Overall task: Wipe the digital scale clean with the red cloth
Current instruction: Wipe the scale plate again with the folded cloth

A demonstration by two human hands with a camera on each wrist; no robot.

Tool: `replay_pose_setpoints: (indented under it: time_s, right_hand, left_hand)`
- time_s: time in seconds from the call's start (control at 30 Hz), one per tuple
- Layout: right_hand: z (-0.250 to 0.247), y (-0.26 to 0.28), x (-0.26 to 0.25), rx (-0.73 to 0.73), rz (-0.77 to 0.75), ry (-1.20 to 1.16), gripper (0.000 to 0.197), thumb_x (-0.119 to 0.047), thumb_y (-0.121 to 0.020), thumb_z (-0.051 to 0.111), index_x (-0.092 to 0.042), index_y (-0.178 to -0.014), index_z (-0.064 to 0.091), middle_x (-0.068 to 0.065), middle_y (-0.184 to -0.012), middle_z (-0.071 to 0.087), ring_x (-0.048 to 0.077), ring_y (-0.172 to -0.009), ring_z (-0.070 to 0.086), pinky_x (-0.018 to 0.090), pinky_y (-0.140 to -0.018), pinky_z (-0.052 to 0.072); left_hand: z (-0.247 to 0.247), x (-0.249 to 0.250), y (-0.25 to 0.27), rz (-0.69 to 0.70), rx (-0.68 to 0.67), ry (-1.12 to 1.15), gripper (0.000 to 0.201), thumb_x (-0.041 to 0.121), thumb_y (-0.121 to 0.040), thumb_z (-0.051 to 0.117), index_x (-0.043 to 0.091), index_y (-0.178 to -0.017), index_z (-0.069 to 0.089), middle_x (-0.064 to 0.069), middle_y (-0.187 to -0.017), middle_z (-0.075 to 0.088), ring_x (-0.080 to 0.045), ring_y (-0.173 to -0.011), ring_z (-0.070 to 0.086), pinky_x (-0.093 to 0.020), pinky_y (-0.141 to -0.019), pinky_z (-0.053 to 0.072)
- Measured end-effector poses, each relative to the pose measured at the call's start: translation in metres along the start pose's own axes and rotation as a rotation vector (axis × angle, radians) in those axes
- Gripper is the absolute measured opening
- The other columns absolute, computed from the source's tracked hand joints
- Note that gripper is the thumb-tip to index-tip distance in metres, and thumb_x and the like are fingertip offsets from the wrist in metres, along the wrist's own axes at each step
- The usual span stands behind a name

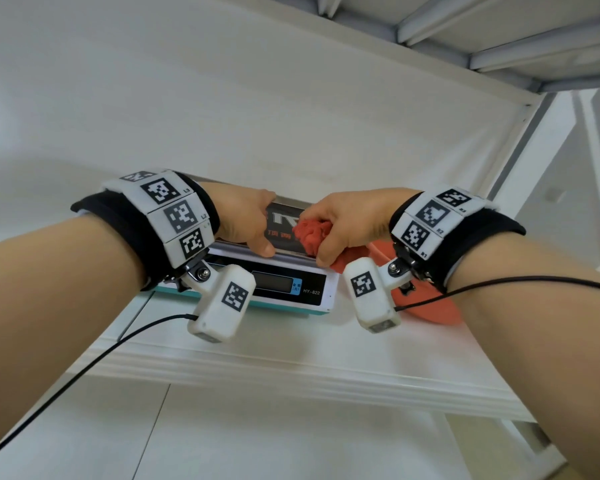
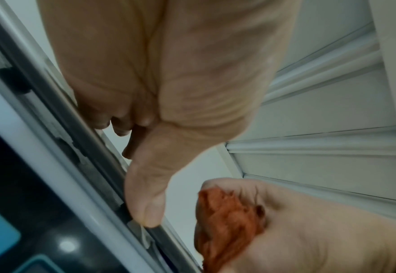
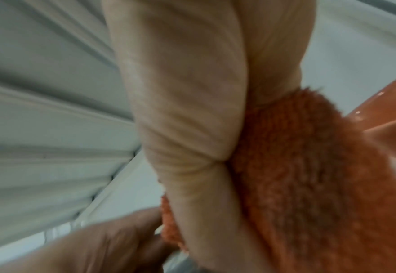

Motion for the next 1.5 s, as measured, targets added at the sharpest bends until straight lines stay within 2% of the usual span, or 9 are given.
replay_pose_setpoints:
  time_s: [0.13, 0.3, 0.57, 0.77, 0.97, 1.2, 1.3, 1.4, 1.5]
  right_hand:
    - [-0.021, -0.003, 0.014, 0.240, -0.009, -0.169, 0.029, -0.006, -0.077, 0.076, -0.026, -0.095, 0.064, 0.003, -0.091, 0.069, 0.025, -0.085, 0.070, 0.042, -0.075, 0.061]
    - [-0.027, -0.012, 0.025, 0.448, -0.020, -0.277, 0.026, -0.013, -0.077, 0.078, -0.025, -0.089, 0.059, -0.001, -0.091, 0.065, 0.023, -0.092, 0.065, 0.047, -0.087, 0.058]
    - [-0.018, -0.014, 0.016, 0.388, 0.038, -0.054, 0.029, -0.008, -0.081, 0.076, -0.019, -0.103, 0.060, -0.007, -0.087, 0.064, 0.014, -0.081, 0.064, 0.031, -0.065, 0.057]
    - [-0.017, -0.005, -0.010, 0.165, 0.192, 0.176, 0.025, -0.019, -0.079, 0.079, -0.025, -0.090, 0.058, -0.006, -0.084, 0.068, 0.017, -0.076, 0.069, 0.026, -0.053, 0.053]
    - [-0.007, -0.017, -0.022, 0.218, 0.213, -0.055, 0.034, -0.011, -0.077, 0.080, -0.015, -0.105, 0.062, 0.013, -0.105, 0.071, 0.037, -0.095, 0.071, 0.057, -0.082, 0.058]
    - [0.011, -0.039, -0.056, 0.325, -0.046, -0.527, 0.029, 0.000, -0.077, 0.077, -0.019, -0.086, 0.056, 0.004, -0.089, 0.065, 0.025, -0.088, 0.067, 0.039, -0.074, 0.060]
    - [0.005, -0.038, -0.045, 0.323, 0.000, -0.630, 0.029, 0.001, -0.078, 0.076, -0.017, -0.087, 0.055, 0.003, -0.086, 0.064, 0.023, -0.085, 0.064, 0.035, -0.069, 0.057]
    - [-0.007, -0.032, -0.029, 0.389, 0.124, -0.447, 0.026, 0.001, -0.078, 0.076, -0.015, -0.086, 0.056, 0.004, -0.085, 0.066, 0.021, -0.079, 0.066, 0.031, -0.060, 0.058]
    - [-0.004, -0.034, -0.031, 0.392, 0.175, -0.224, 0.029, -0.006, -0.075, 0.080, -0.013, -0.094, 0.060, 0.009, -0.102, 0.069, 0.028, -0.095, 0.068, 0.045, -0.080, 0.060]
  left_hand:
    - [0.007, -0.007, 0.000, -0.064, -0.095, 0.219, 0.081, 0.012, -0.074, 0.080, 0.021, -0.142, 0.037, -0.002, -0.134, 0.059, -0.026, -0.121, 0.055, -0.047, -0.108, 0.039]
    - [0.005, -0.015, 0.005, -0.094, -0.065, 0.150, 0.100, 0.014, -0.072, 0.081, 0.018, -0.152, 0.021, 0.001, -0.150, 0.040, -0.022, -0.136, 0.040, -0.043, -0.116, 0.028]
    - [0.003, -0.025, 0.005, -0.085, -0.023, 0.102, 0.108, 0.016, -0.069, 0.084, 0.026, -0.153, 0.016, 0.001, -0.147, 0.044, -0.025, -0.131, 0.043, -0.043, -0.111, 0.033]
    - [0.002, -0.027, 0.004, -0.086, -0.022, 0.118, 0.116, 0.020, -0.068, 0.085, 0.024, -0.154, 0.008, -0.003, -0.149, 0.042, -0.027, -0.132, 0.042, -0.044, -0.112, 0.032]
    - [0.001, -0.029, 0.004, -0.089, -0.018, 0.112, 0.123, 0.025, -0.067, 0.085, 0.025, -0.154, -0.002, -0.001, -0.153, 0.037, -0.025, -0.136, 0.038, -0.045, -0.114, 0.031]
    - [-0.001, -0.029, 0.004, -0.049, 0.003, 0.121, 0.111, 0.024, -0.058, 0.090, 0.022, -0.147, 0.025, 0.000, -0.136, 0.055, -0.024, -0.124, 0.051, -0.040, -0.109, 0.037]
    - [-0.012, -0.039, 0.012, -0.100, 0.039, 0.040, 0.121, 0.033, -0.064, 0.087, 0.021, -0.153, 0.007, -0.004, -0.152, 0.038, -0.025, -0.136, 0.039, -0.037, -0.110, 0.033]
    - [-0.021, -0.054, 0.020, -0.144, 0.022, 0.018, 0.121, 0.034, -0.066, 0.085, 0.024, -0.154, 0.003, -0.003, -0.155, 0.033, -0.026, -0.137, 0.036, -0.042, -0.112, 0.032]
    - [-0.026, -0.061, 0.026, -0.172, 0.021, -0.023, 0.114, 0.029, -0.070, 0.083, 0.024, -0.154, 0.006, -0.004, -0.154, 0.035, -0.026, -0.137, 0.037, -0.040, -0.109, 0.032]
Point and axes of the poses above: each hand's wrist, its own y-axis away from the middle knuckle, its own z-axis out of the palm, x = y × z, the point moved 5 cm from there along -y, towards the middle knuckle
